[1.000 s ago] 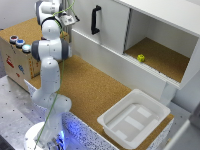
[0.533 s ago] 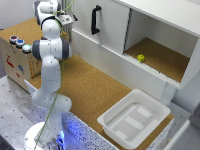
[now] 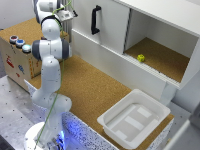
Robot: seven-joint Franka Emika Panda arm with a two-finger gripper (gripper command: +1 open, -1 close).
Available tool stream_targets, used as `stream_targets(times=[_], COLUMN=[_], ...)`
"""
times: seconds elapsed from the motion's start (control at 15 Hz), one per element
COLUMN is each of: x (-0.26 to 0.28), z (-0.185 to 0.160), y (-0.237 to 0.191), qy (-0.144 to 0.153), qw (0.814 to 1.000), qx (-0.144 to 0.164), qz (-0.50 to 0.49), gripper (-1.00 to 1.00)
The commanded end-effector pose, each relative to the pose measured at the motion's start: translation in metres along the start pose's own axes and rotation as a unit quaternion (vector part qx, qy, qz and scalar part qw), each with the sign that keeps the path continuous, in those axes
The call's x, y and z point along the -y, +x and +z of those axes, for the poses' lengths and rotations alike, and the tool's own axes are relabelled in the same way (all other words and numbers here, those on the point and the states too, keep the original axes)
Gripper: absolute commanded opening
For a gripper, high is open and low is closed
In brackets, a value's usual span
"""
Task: Put the pink object on top of the drawer
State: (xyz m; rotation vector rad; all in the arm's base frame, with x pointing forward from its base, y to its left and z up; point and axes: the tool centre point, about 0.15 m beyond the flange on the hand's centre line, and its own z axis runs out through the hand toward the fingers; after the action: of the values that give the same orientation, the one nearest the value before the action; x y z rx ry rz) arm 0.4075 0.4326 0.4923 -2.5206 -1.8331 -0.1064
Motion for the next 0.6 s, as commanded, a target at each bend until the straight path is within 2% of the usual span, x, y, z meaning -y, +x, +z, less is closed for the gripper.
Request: stream_targets(times=[0.0, 0.07, 0.27, 0.53], x=[0.03, 0.039, 0.058, 0.082], z=[-0.012, -0.01, 0.004, 0.038], y=[-0.077, -0.096, -0.132, -0.17], qy=[-0.004, -0.001, 0.006, 0.023], qw=[0.993, 0.988, 0.977, 0.95], qx=[-0.044, -0.053, -0.052, -0.059], qz=[0.114, 0.148, 0.208, 0.306], gripper=[1.0, 1.0, 1.0, 1.0])
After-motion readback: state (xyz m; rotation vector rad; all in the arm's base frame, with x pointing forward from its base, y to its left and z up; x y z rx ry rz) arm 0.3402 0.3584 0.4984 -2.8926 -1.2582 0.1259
